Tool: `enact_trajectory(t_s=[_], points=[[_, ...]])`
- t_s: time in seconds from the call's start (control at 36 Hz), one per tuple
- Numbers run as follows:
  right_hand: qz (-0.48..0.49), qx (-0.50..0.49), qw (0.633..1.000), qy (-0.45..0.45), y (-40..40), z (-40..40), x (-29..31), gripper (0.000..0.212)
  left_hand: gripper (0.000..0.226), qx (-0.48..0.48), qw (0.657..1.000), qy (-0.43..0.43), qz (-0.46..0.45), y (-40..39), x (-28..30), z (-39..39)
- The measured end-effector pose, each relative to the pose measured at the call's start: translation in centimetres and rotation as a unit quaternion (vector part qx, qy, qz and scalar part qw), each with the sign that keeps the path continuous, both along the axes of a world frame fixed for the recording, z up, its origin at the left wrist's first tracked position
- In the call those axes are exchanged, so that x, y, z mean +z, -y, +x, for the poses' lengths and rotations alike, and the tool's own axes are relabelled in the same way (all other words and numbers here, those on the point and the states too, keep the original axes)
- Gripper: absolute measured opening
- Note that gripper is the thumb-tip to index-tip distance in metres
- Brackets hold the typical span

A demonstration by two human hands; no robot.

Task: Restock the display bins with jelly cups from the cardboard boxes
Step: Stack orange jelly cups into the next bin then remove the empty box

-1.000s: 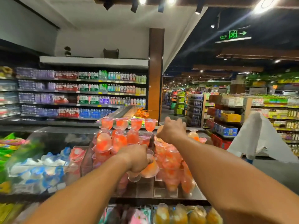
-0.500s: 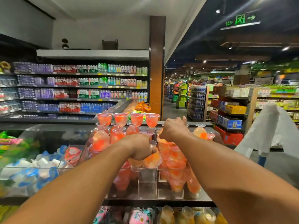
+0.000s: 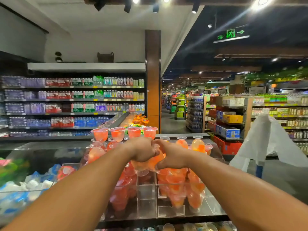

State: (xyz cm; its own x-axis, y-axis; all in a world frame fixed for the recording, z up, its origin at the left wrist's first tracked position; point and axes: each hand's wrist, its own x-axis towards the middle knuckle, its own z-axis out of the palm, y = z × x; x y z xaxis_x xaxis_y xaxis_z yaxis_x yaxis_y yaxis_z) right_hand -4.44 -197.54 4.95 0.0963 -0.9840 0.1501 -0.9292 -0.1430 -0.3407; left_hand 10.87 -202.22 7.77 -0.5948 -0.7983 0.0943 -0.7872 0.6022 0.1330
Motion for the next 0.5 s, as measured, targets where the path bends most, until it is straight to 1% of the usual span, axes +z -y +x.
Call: enact_trajectory(t_s=[0.08,0.11,0.17,0.19,0.22,0.28,0.31,0.36,0.42,0.5], points=[[-0.037,-0.018,0.997,0.061,-0.2,-0.3,-0.6,0.091,0.024,-0.014,1.000,-0.010,0.003,-0.6,0.8,-0.8],[-0.045,-0.026,0.996,0.078,-0.2,-0.5,-0.7,0.087,0.025,-0.020,1.000,-0.018,0.001,-0.8,1.0,-1.0],[-0.064,-0.053,0.991,0.104,0.0,-1.3,-0.5,0.070,0.029,-0.024,0.999,-0.048,0.000,-0.8,1.1,-1.1],[-0.077,-0.079,0.986,0.122,0.0,-1.8,-0.3,0.064,0.033,-0.022,0.998,-0.061,0.000,-0.9,1.2,-1.1],[-0.091,-0.110,0.979,0.145,-0.1,-2.4,-0.1,0.062,0.038,-0.019,0.998,-0.062,-0.003,-1.1,1.3,-1.1],[-0.114,-0.177,0.961,0.179,-0.4,-3.4,0.2,0.068,0.042,-0.012,0.999,-0.042,-0.020,-1.4,1.4,-1.0],[-0.122,-0.207,0.952,0.187,-0.5,-3.8,0.1,0.073,0.042,-0.007,0.999,-0.033,-0.028,-1.5,1.5,-0.9],[-0.127,-0.254,0.938,0.197,-0.7,-4.2,-0.5,0.075,0.039,-0.003,0.999,-0.020,-0.040,-1.7,1.4,-0.8],[-0.119,-0.280,0.932,0.196,-0.7,-4.0,-1.3,0.075,0.037,0.000,0.999,-0.006,-0.046,-1.6,1.1,-0.7],[-0.116,-0.291,0.933,0.177,-0.5,-3.1,-2.3,0.075,0.038,0.005,0.998,0.010,-0.058,-1.5,0.7,-0.5]])
